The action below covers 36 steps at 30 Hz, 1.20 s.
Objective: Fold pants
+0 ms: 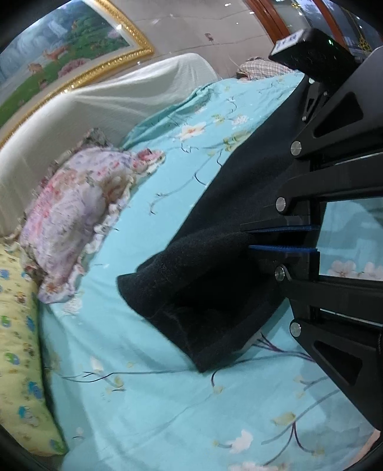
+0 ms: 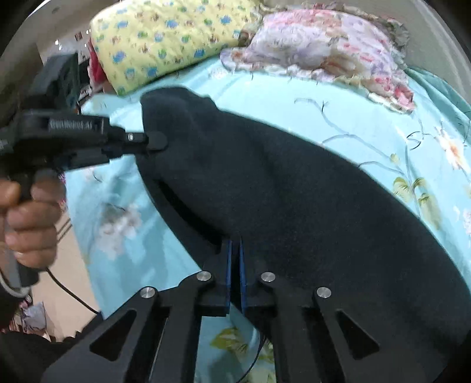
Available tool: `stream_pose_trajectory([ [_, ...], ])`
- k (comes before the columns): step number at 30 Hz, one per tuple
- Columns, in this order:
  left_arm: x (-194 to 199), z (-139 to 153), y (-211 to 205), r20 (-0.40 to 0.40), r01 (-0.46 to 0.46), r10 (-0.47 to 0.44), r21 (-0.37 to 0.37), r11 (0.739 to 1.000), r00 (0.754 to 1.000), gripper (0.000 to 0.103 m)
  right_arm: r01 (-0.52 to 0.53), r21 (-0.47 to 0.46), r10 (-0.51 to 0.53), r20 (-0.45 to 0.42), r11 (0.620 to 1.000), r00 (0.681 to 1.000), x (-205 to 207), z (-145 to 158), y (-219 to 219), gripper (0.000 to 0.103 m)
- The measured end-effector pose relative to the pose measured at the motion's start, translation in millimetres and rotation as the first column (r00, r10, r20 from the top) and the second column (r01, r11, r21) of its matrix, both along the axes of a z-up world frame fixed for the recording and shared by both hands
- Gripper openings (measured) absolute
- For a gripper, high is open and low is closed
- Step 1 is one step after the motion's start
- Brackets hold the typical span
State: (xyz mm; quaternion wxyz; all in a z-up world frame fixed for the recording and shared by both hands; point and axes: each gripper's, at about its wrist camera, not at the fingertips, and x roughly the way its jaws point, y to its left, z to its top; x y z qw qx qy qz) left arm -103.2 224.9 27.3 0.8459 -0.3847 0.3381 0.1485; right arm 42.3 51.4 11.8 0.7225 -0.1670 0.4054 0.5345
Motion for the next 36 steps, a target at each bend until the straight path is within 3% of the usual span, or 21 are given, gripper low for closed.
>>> stream_pose_trajectory([
  [4, -12, -12, 1, -0.02, 0.0, -0.001, -0.01, 1.0, 1.0, 0.005, -0.036, 0.006, 0.036, 0.028, 0.999, 0.999, -15, 16, -3, 0.005],
  [11, -27, -35, 8, -0.066, -0.015, 0.011, -0.056, 0.998, 0.998, 0.01, -0.052, -0.051, 0.052, 0.002, 0.997, 0.999, -21, -2, 3, 0.009],
  [14, -36, -35, 15, -0.066, -0.04, 0.036, -0.068, 0.997, 0.997, 0.021, -0.041, -0.047, 0.041, -0.006, 0.998, 0.999, -19, 1, 2, 0.014],
  [16, -42, -34, 21, -0.065, -0.063, 0.057, -0.085, 0.994, 0.996, 0.034, -0.034, -0.024, 0.034, -0.022, 0.999, 0.999, -17, 6, -2, 0.015],
  [18, -46, -34, 27, -0.065, -0.08, 0.074, -0.099, 0.992, 0.995, 0.038, -0.025, -0.007, 0.025, -0.04, 1.0, 0.999, -13, 10, -4, 0.018],
  [20, -49, -34, 32, -0.068, -0.09, 0.083, -0.111, 0.99, 0.994, 0.043, -0.008, 0.018, 0.009, -0.055, 1.0, 0.998, -9, 15, -6, 0.028],
  [22, -48, -34, 36, -0.073, -0.099, 0.09, -0.126, 0.987, 0.993, 0.053, 0.004, 0.037, -0.002, -0.055, 0.999, 0.998, -4, 20, -8, 0.031],
  [24, -46, -34, 38, -0.073, -0.101, 0.092, -0.132, 0.986, 0.993, 0.054, 0.021, 0.048, -0.019, -0.046, 0.999, 0.999, 0, 24, -9, 0.031],
  [26, -42, -35, 40, -0.091, -0.105, 0.093, -0.134, 0.985, 0.992, 0.063, 0.044, 0.054, -0.041, -0.045, 0.998, 0.998, 8, 27, -9, 0.031],
  [33, -23, -39, 52, -0.131, -0.111, 0.092, -0.144, 0.983, 0.987, 0.064, 0.213, 0.088, -0.199, -0.146, 0.973, 0.969, 72, 26, -18, 0.032],
  [36, -18, -39, 59, -0.135, -0.124, 0.104, -0.147, 0.981, 0.985, 0.064, 0.274, 0.045, -0.261, -0.186, 0.961, 0.947, 105, 16, -11, 0.035],
])
